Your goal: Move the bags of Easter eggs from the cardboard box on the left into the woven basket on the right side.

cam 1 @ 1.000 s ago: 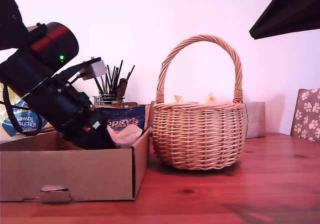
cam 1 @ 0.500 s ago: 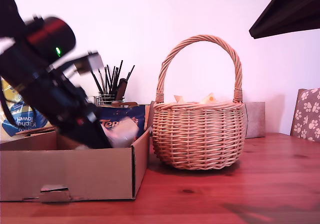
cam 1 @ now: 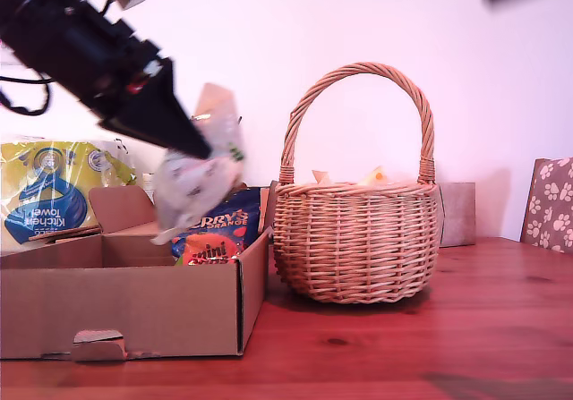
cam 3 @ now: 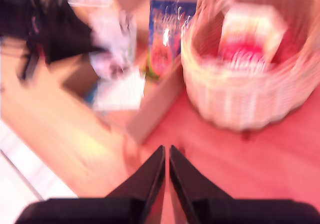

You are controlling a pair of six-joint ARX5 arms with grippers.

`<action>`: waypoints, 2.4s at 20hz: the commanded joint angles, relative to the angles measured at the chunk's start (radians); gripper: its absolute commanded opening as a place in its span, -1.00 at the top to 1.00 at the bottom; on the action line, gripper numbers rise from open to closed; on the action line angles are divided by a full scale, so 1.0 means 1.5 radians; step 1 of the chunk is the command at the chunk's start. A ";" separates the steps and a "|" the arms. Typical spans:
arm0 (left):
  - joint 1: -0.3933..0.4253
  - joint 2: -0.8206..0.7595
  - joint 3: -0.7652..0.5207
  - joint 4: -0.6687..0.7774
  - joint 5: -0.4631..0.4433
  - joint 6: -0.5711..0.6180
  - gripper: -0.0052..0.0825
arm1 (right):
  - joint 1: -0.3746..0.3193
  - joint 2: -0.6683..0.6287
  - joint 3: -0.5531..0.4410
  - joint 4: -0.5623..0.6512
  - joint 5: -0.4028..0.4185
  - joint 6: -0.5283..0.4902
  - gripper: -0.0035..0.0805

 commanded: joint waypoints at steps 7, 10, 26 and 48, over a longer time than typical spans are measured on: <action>-0.069 0.016 -0.012 0.267 -0.017 -0.038 0.59 | -0.003 -0.048 0.027 -0.116 0.045 -0.004 0.94; -0.089 0.060 -0.005 0.373 -0.030 -0.046 0.58 | -0.003 -0.083 0.027 -0.127 0.058 -0.001 0.94; -0.117 0.342 0.243 0.285 -0.068 -0.048 -0.58 | -0.003 -0.098 0.027 -0.137 0.062 -0.005 0.94; 0.020 0.109 0.263 -0.291 -0.172 0.191 -0.70 | -0.003 -0.098 0.027 -0.132 0.059 -0.018 0.94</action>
